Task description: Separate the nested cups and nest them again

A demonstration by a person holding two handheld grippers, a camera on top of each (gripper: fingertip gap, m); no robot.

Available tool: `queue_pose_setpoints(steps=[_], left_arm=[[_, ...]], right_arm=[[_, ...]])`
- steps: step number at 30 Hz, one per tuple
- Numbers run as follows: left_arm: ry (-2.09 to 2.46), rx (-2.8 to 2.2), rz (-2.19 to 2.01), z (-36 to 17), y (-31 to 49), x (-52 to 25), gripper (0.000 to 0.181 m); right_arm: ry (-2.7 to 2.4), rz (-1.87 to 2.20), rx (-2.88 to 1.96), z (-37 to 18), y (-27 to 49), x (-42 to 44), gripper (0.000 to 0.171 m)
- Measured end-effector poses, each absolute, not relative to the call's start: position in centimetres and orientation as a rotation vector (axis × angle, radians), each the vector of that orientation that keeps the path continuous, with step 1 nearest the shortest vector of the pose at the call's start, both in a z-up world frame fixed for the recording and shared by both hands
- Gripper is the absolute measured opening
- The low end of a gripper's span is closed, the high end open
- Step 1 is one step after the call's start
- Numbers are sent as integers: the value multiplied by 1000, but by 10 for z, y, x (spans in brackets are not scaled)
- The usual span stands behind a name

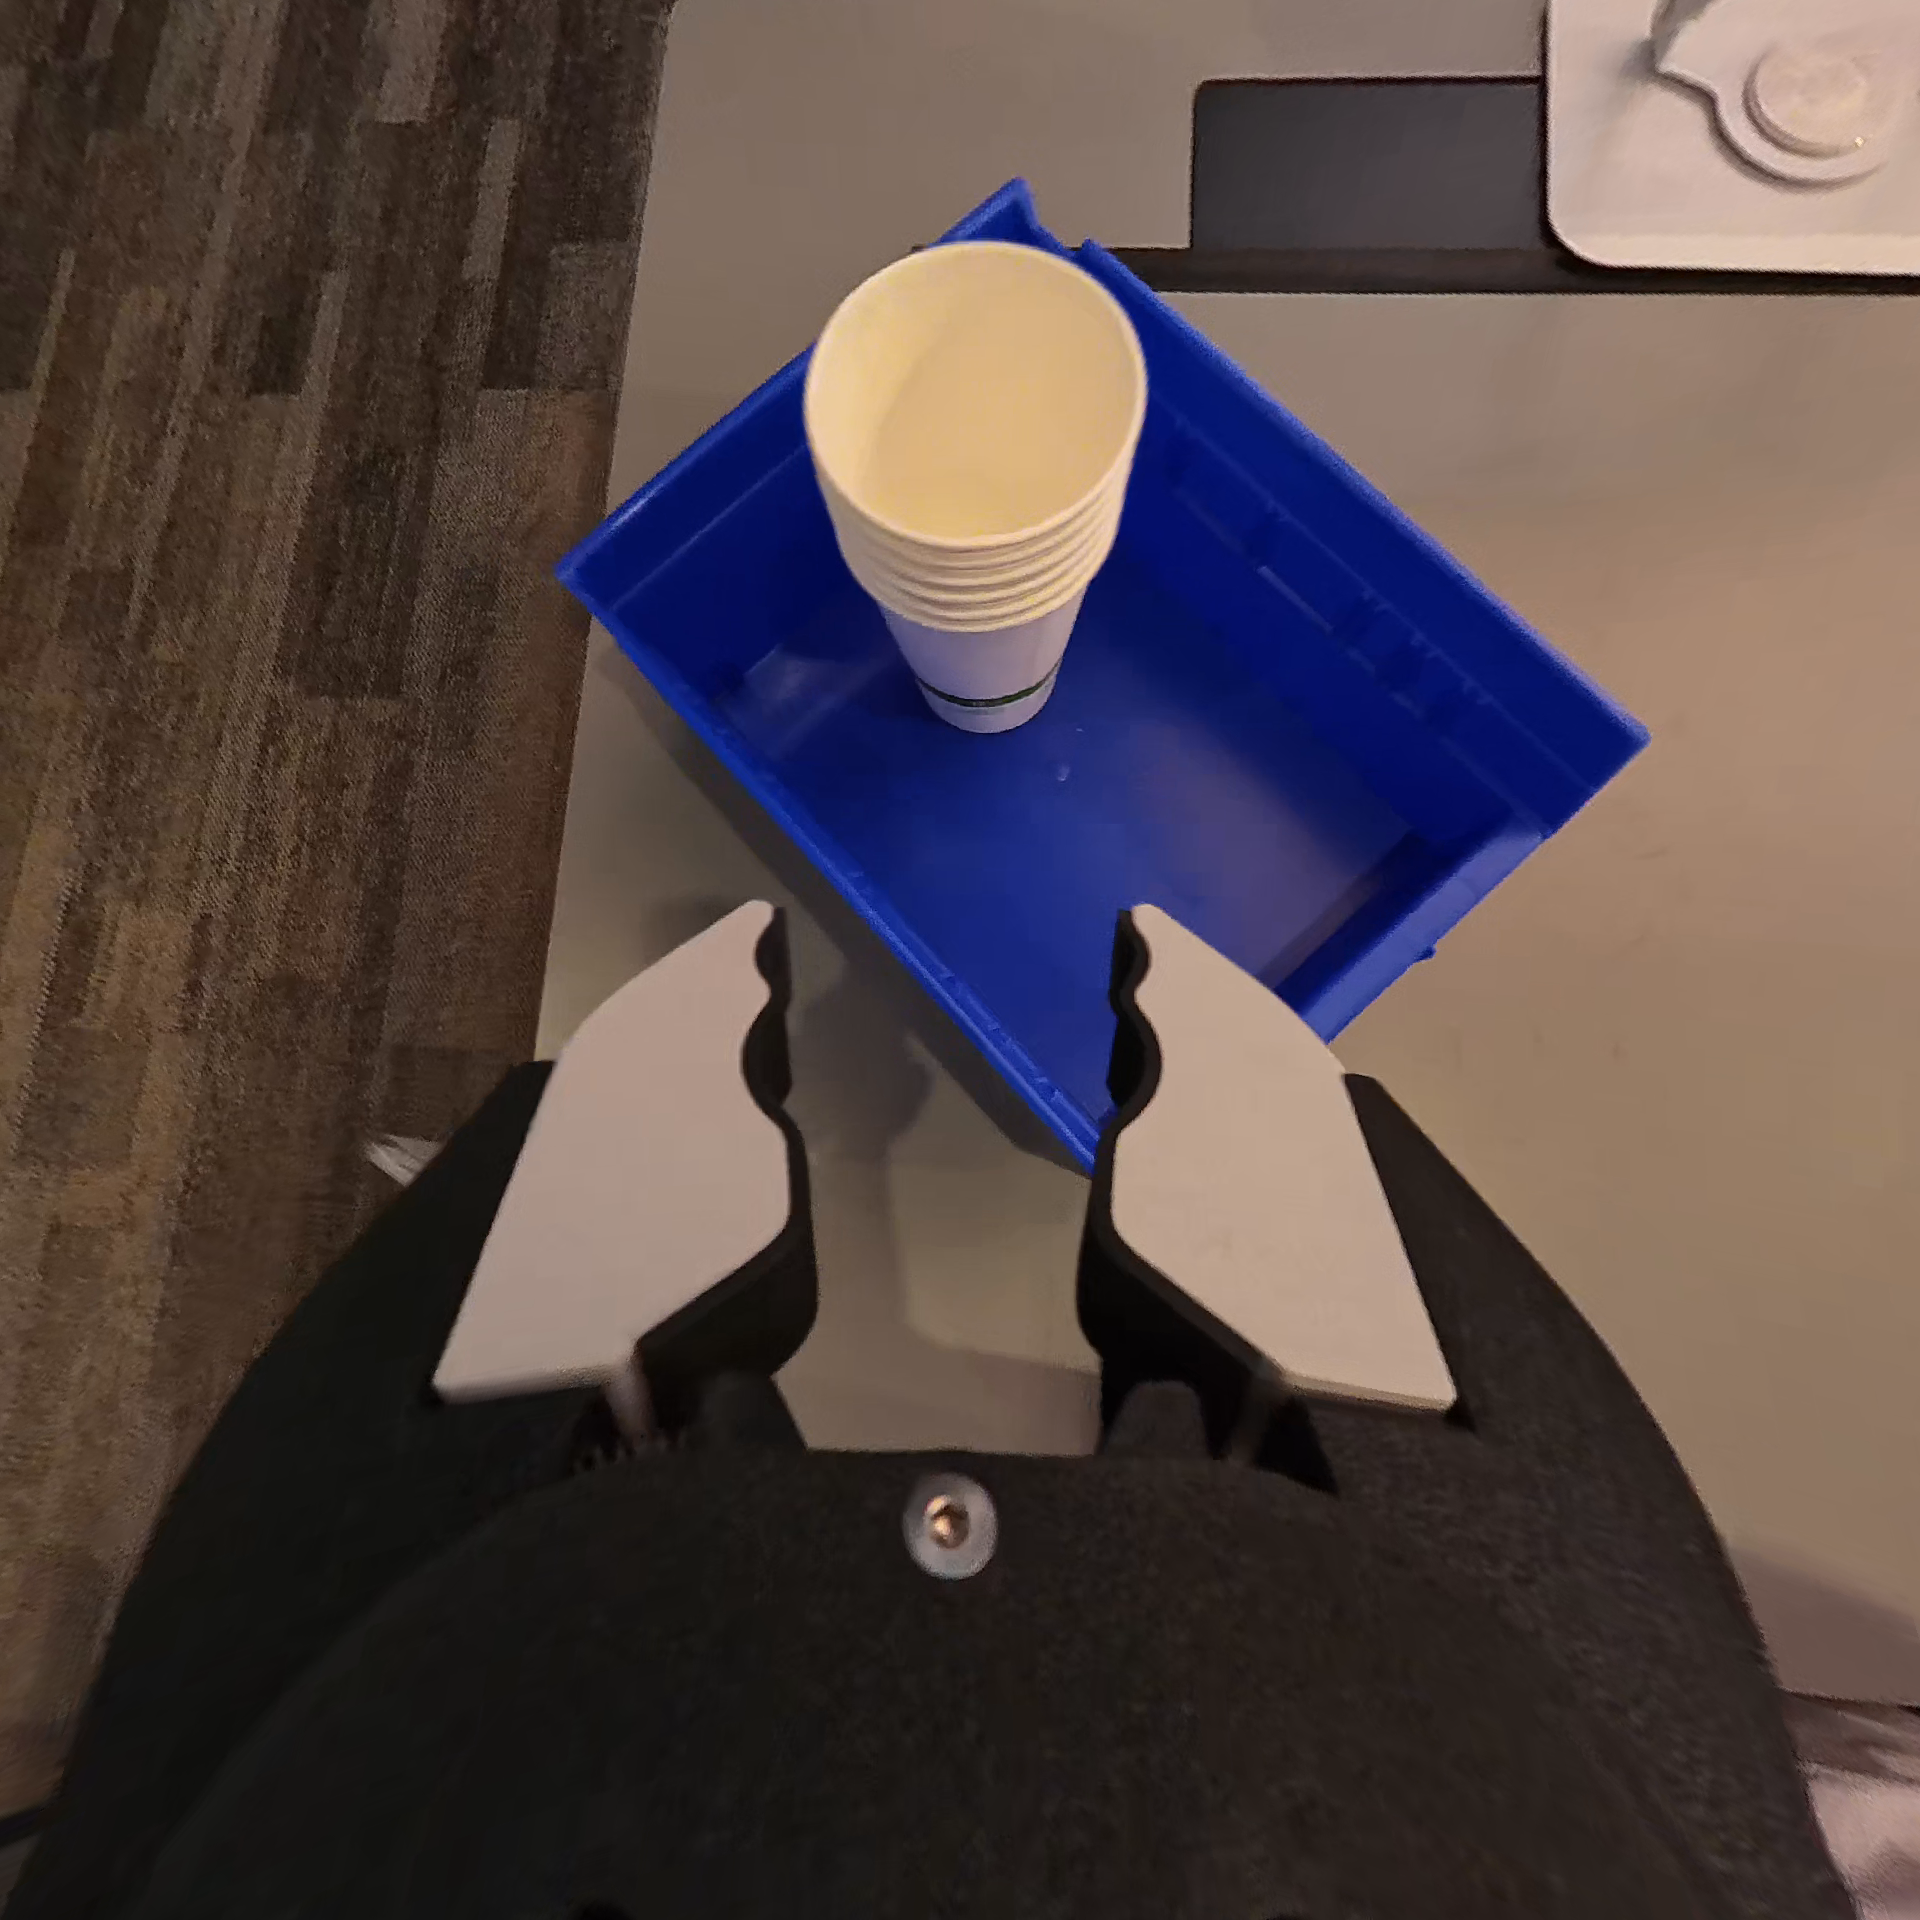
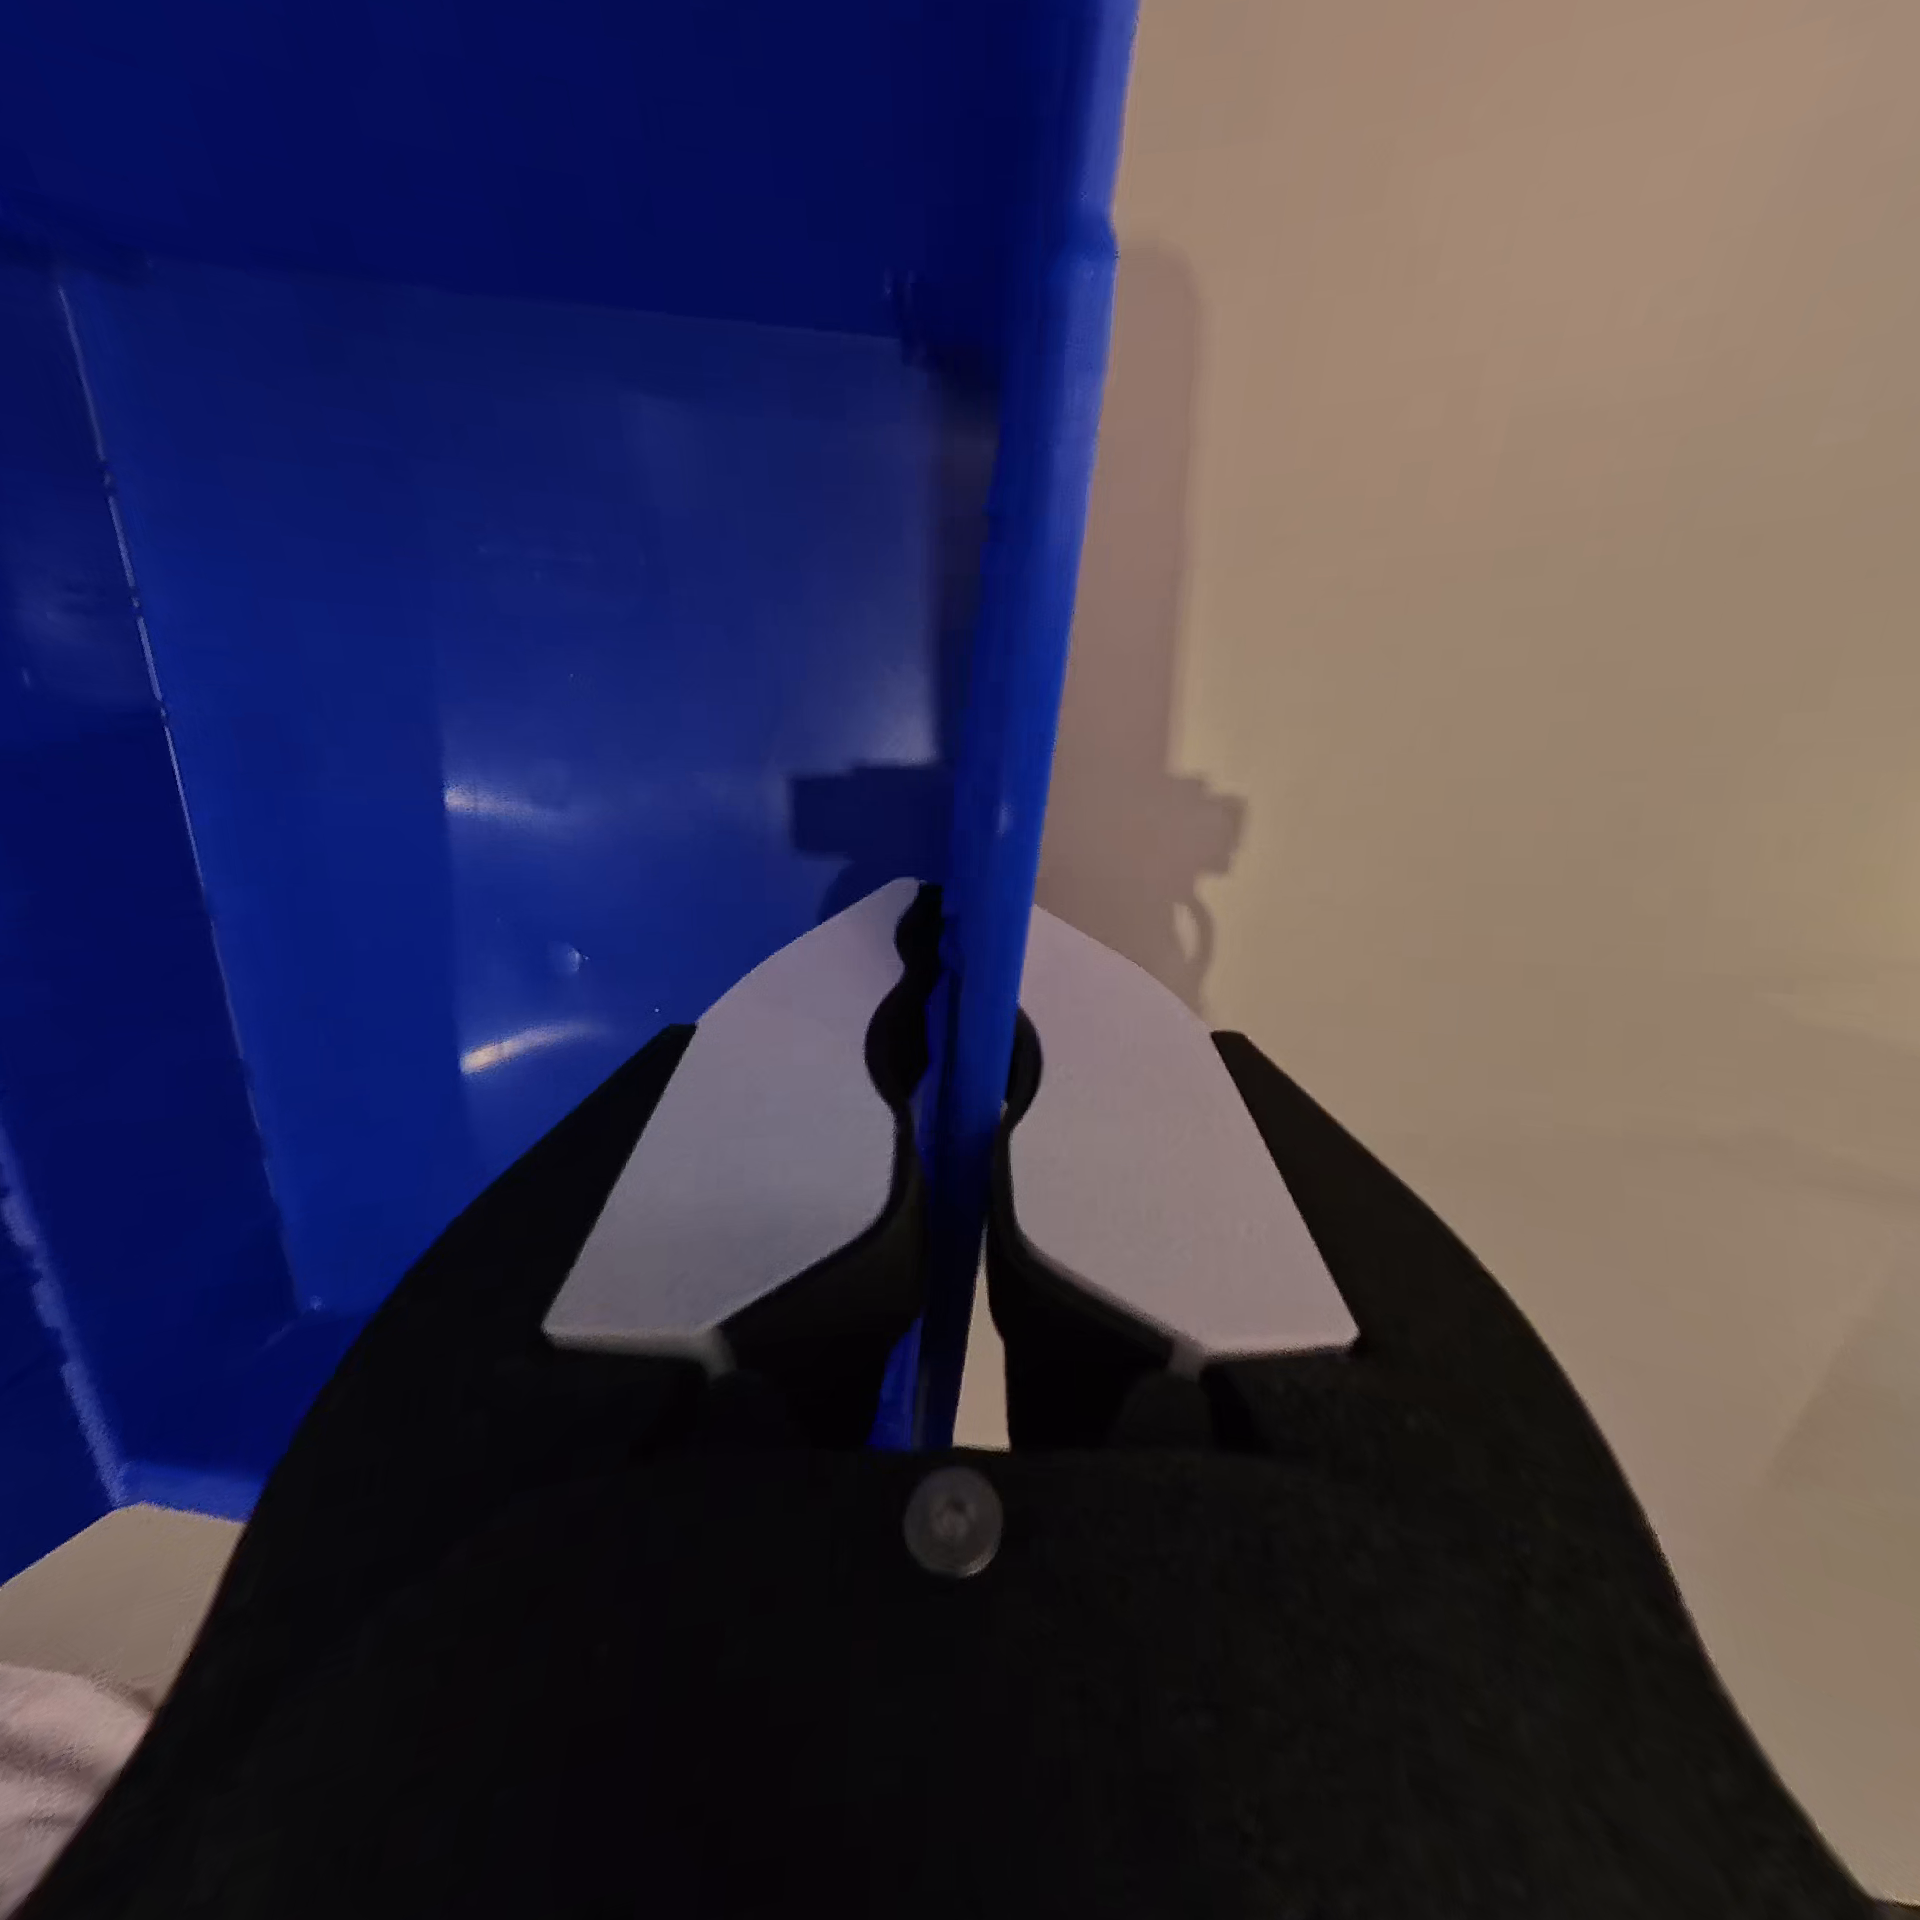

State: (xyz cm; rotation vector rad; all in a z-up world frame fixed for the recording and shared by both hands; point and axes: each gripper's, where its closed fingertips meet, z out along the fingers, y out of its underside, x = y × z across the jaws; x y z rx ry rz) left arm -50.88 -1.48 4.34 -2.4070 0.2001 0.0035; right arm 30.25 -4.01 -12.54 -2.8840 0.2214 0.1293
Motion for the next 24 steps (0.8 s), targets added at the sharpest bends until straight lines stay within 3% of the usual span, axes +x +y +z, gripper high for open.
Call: queue_pose_setpoints(steps=[5,7,11,15,24], left_arm=[[85,-2489,-86,20,-12,-530,76],[30,-2536,-129,8,-7,-535,77],[-8,-2629,-153,-16,6,-535,78],[13,-2797,-108,-50,8,-533,80],[181,-3101,-90,-107,0,-521,56]], right_arm=[[207,-152,-2686,-86,-31,322,60],[200,-179,-2520,-52,-24,316,69],[162,-127,-2207,16,-22,284,68],[104,-121,-2071,49,-25,258,62],[-58,-132,-2108,39,-10,231,61]])
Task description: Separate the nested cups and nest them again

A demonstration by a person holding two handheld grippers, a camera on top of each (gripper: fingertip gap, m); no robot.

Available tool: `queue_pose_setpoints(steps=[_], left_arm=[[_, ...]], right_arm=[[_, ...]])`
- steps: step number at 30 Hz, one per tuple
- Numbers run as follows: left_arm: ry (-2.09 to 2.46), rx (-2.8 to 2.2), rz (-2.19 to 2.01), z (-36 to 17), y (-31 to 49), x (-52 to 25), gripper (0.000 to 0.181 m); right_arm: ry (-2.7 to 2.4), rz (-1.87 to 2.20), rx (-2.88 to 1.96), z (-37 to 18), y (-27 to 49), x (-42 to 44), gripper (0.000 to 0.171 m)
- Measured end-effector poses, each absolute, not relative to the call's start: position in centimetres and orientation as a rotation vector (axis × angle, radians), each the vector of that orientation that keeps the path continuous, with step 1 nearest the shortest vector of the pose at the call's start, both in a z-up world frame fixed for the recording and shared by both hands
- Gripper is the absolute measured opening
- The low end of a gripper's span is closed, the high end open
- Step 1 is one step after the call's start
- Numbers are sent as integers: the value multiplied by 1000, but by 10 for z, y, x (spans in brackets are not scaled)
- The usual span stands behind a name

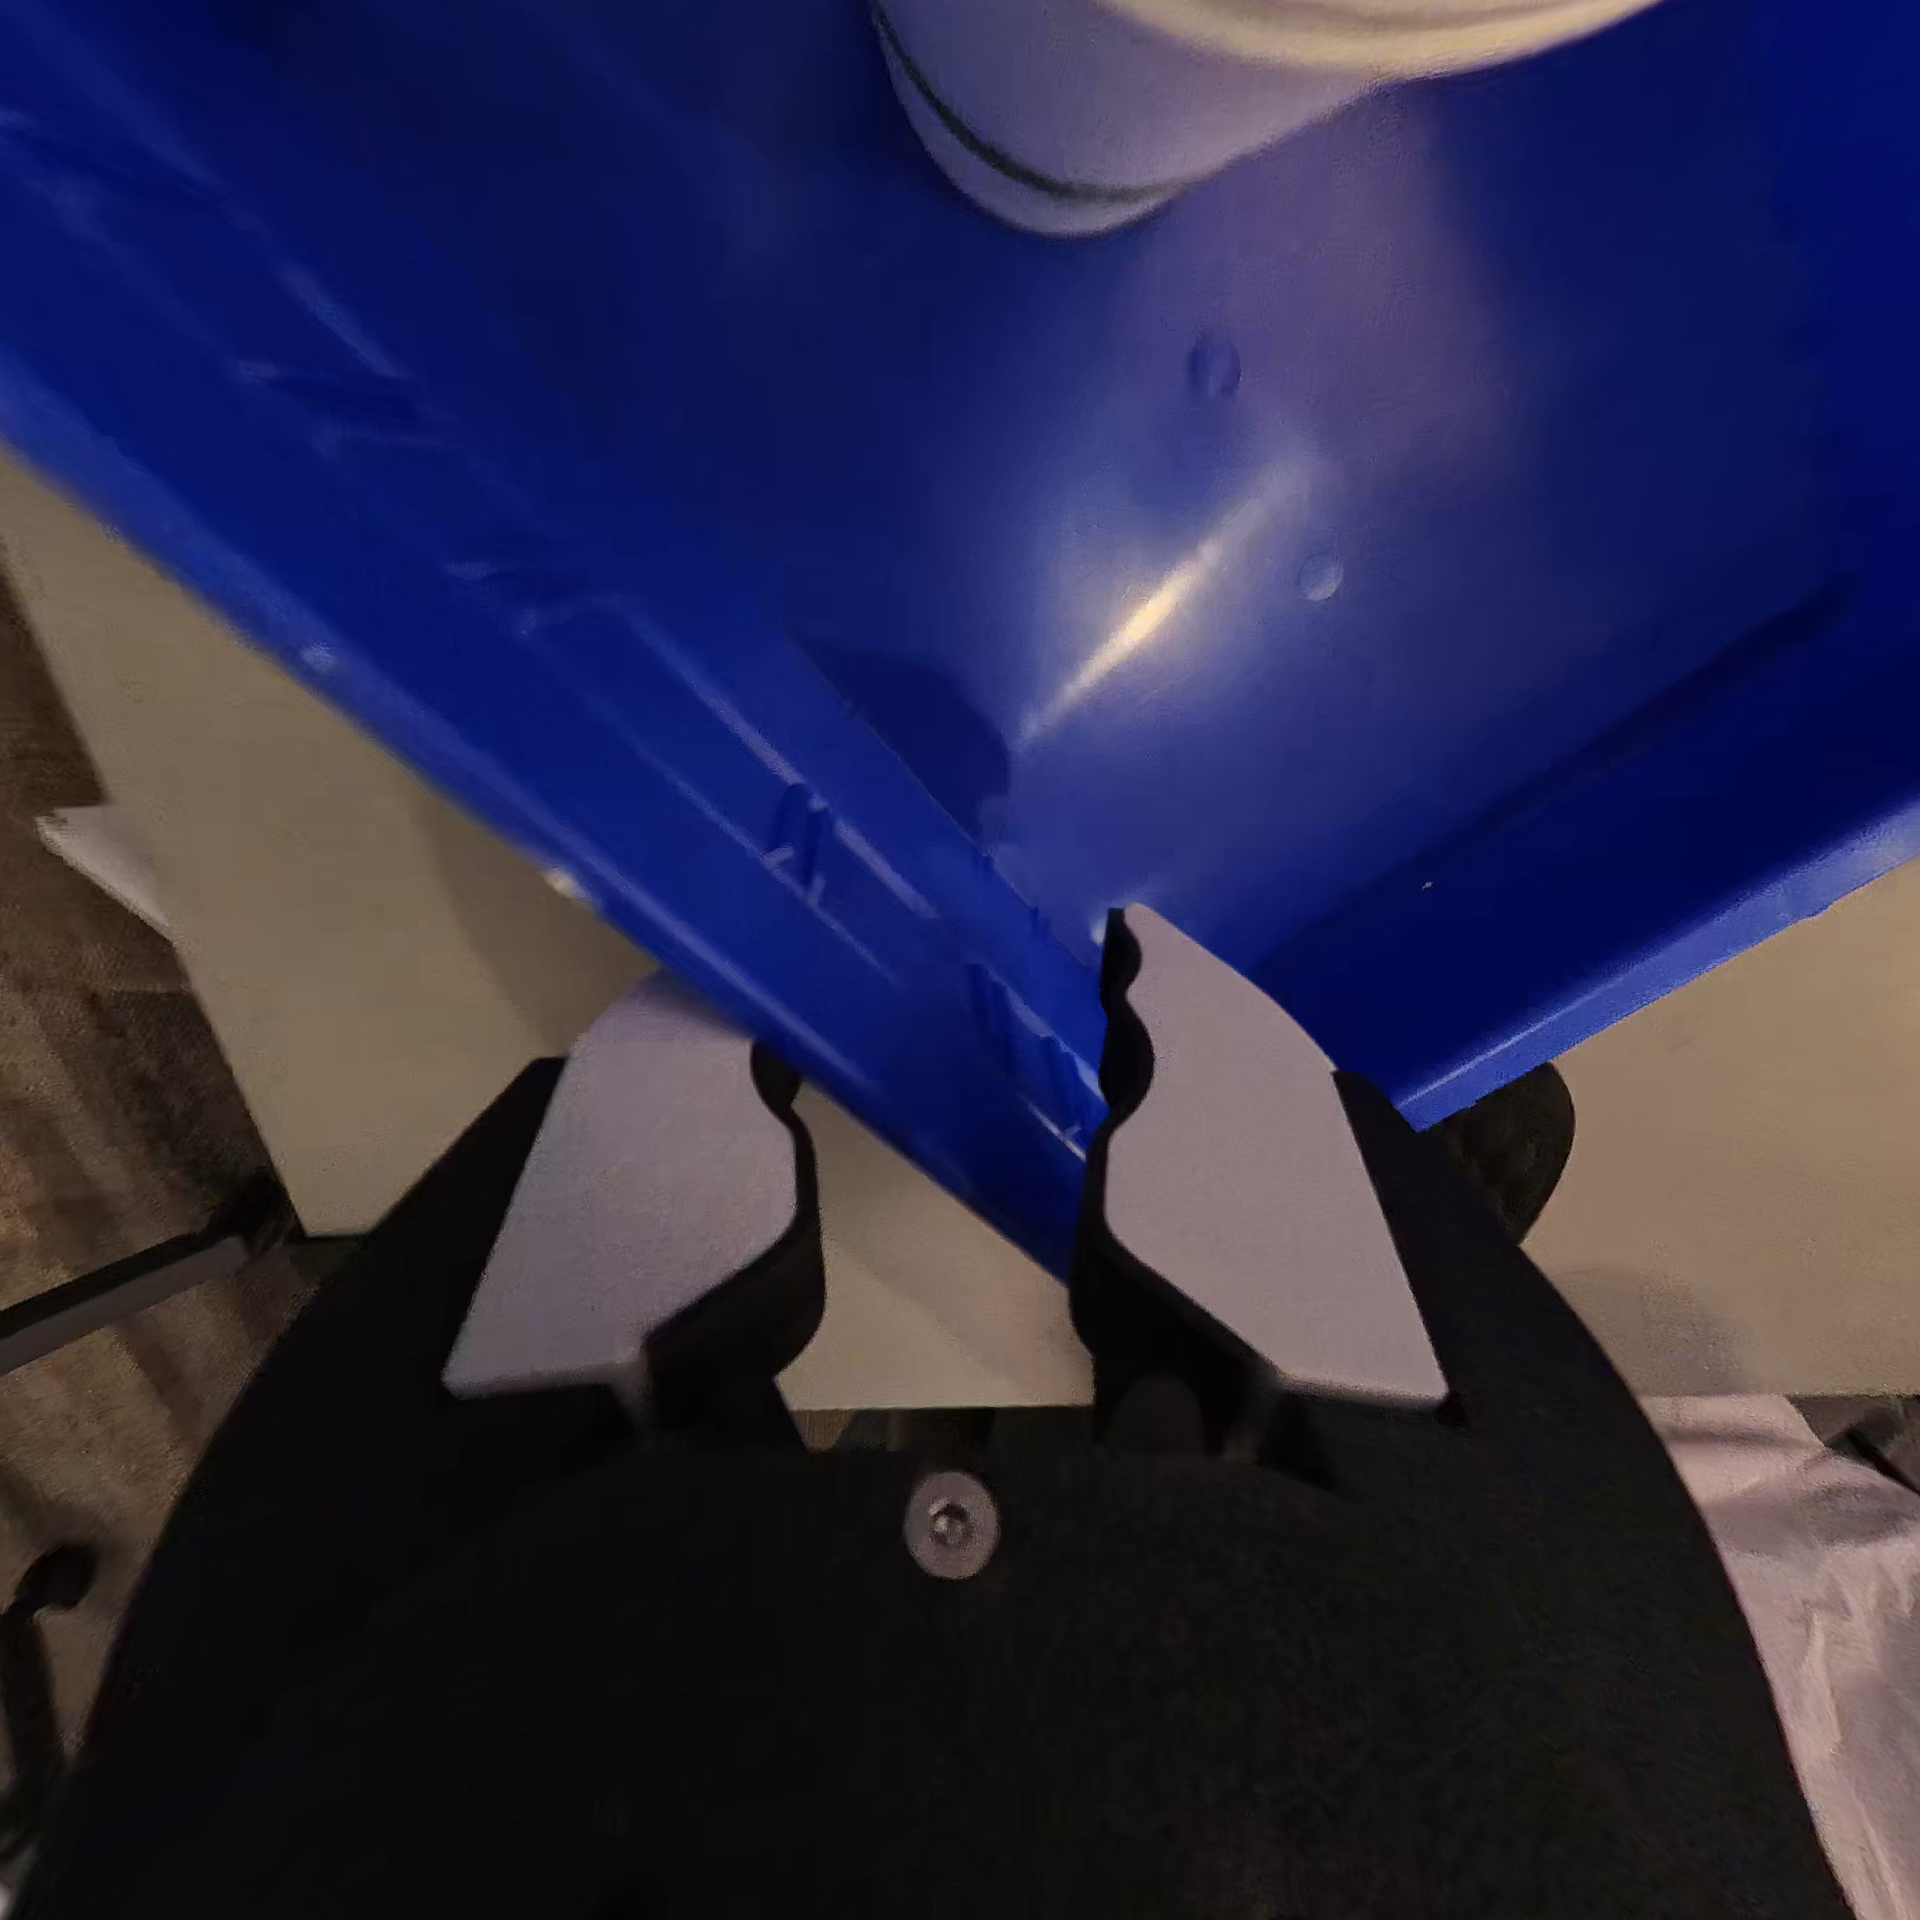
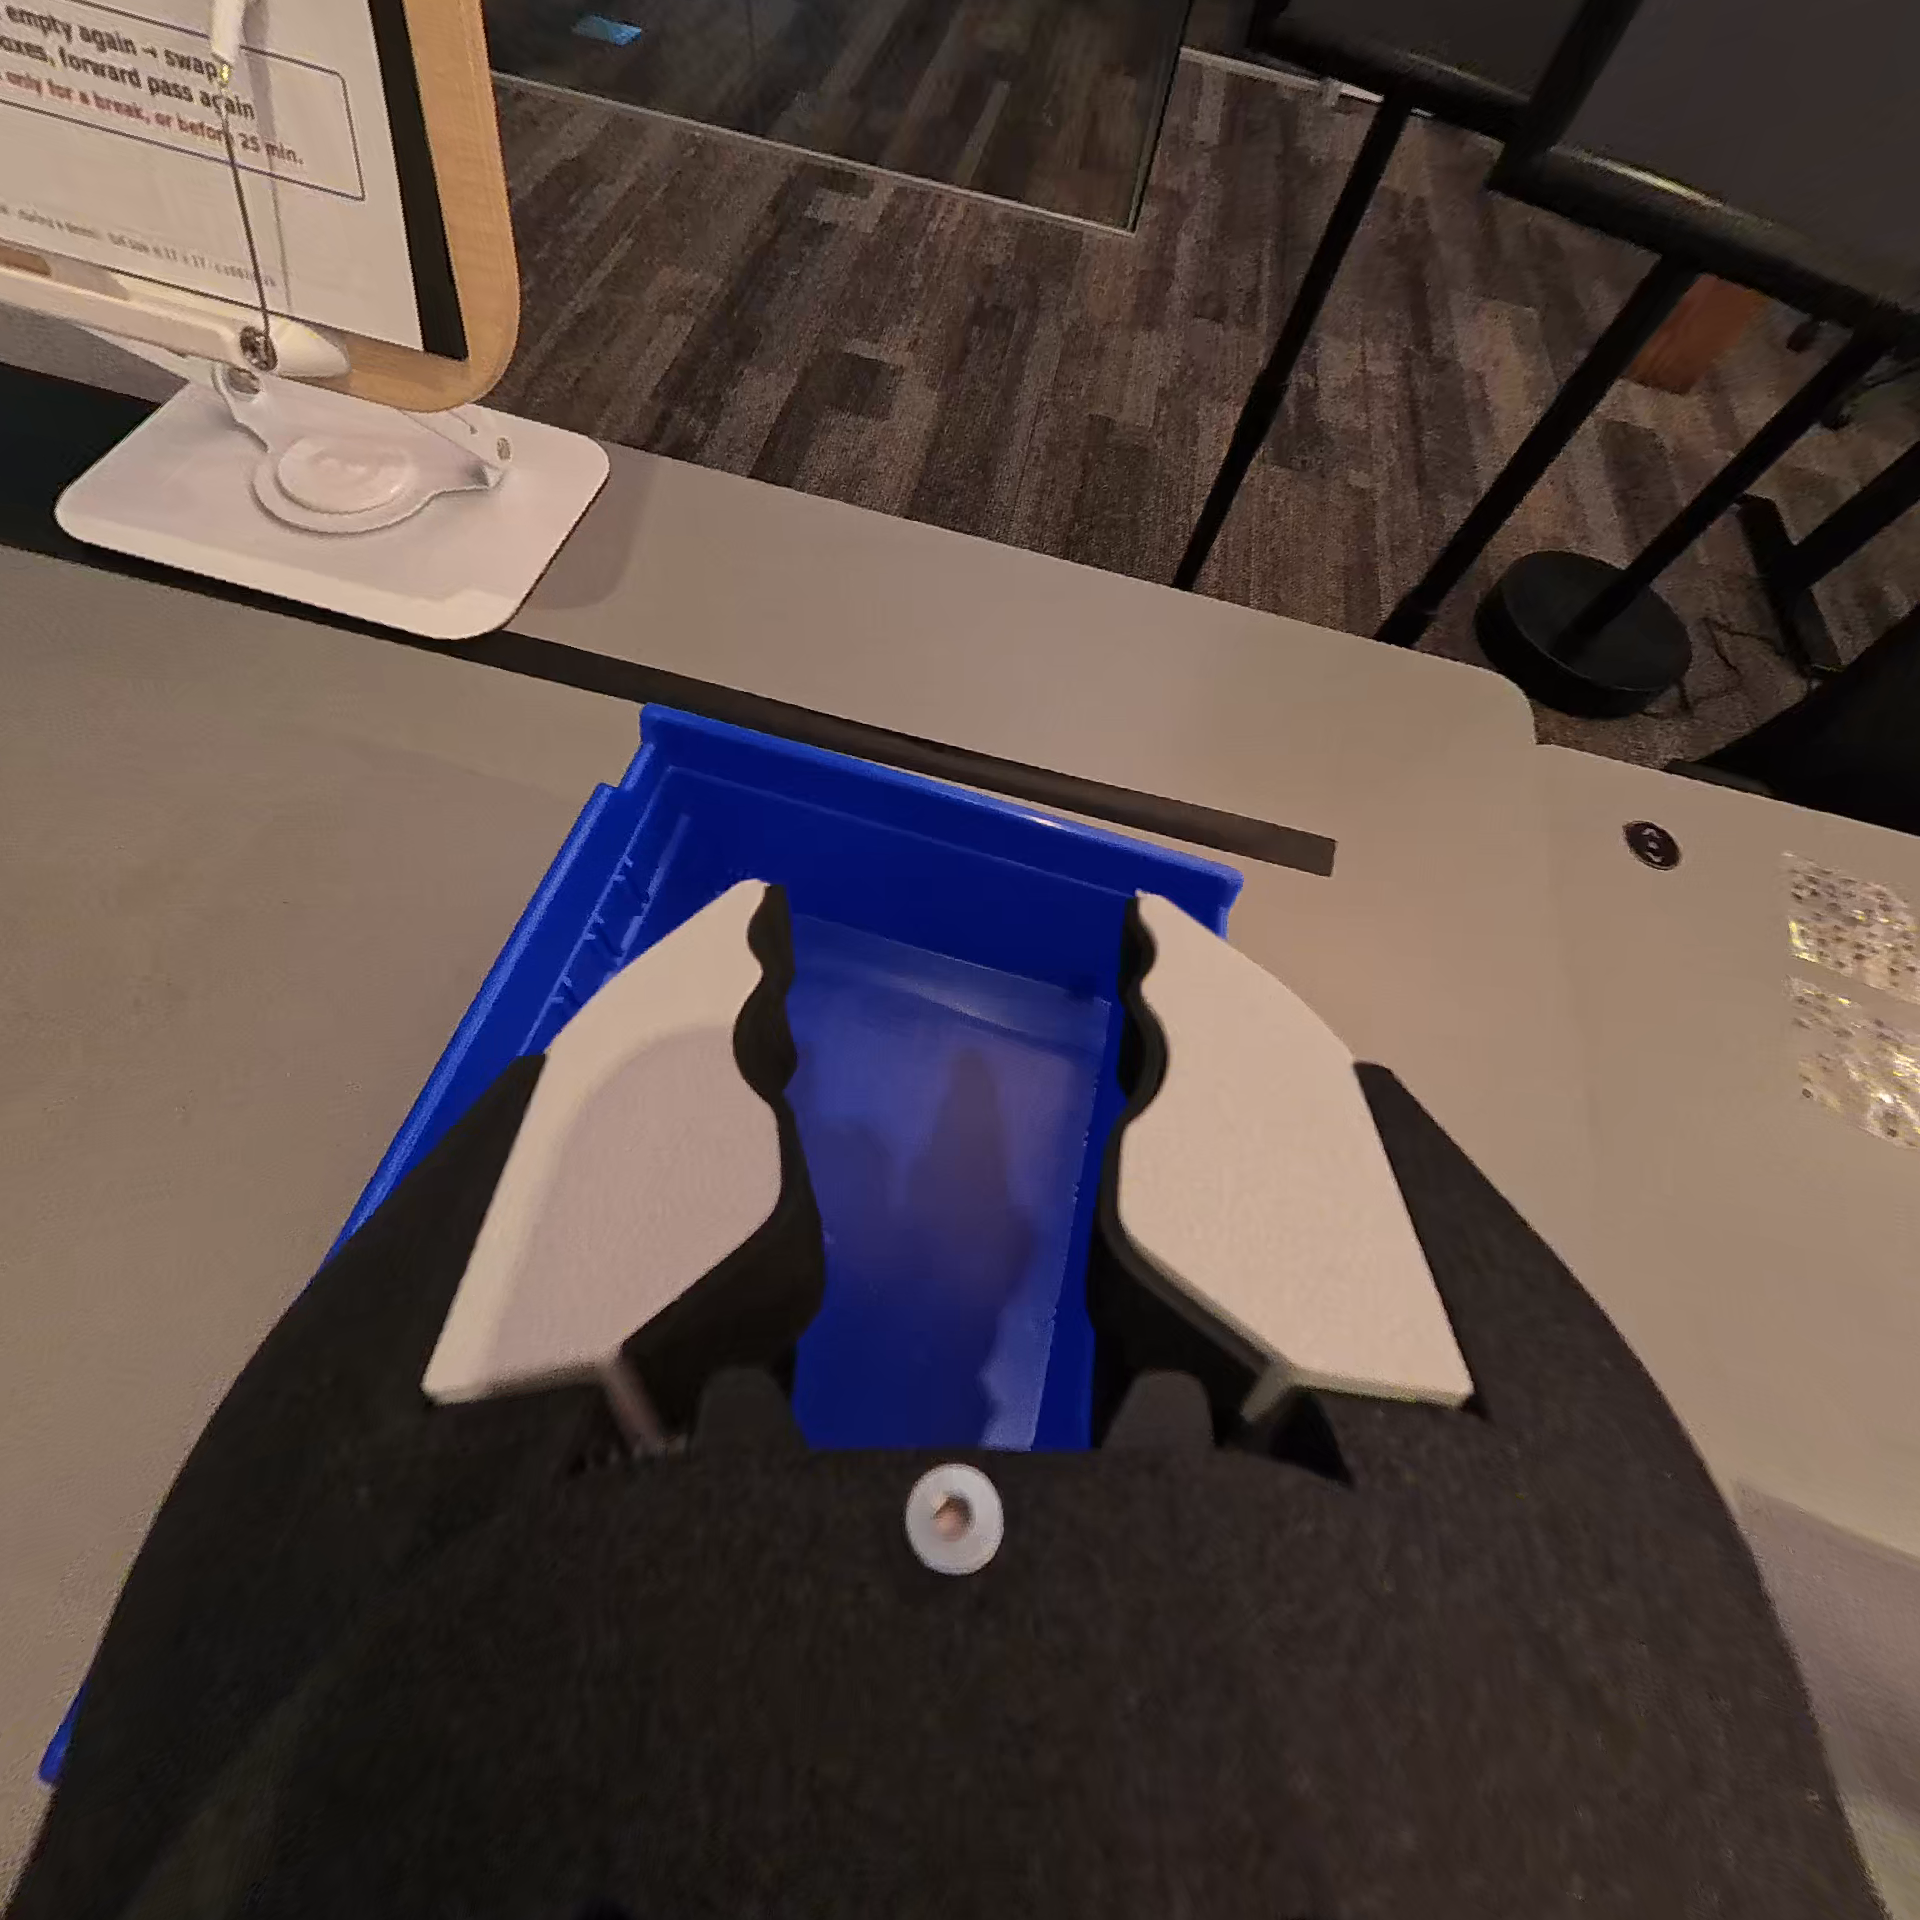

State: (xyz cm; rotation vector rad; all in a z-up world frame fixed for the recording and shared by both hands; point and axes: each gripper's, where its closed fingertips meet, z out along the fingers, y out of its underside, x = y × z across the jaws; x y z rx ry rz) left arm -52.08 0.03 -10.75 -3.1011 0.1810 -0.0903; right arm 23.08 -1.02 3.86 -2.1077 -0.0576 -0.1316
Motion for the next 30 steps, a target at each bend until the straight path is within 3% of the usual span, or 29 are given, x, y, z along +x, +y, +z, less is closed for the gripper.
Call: queue_pose_setpoints(steps=[4,11,22,30], left_arm=[[183,-3080,10,-111,15,-529,49],[283,-2913,-97,-111,55,-534,14],[638,-2772,-36,-111,84,-522,10],[477,-2811,-152,-113,81,-521,7]], right_arm=[[-92,-127,-2080,43,-8,227,57],[-119,-127,-2067,44,-8,222,54],[-183,-159,-2134,26,-1,215,53],[-202,-155,-2170,14,4,213,53]])
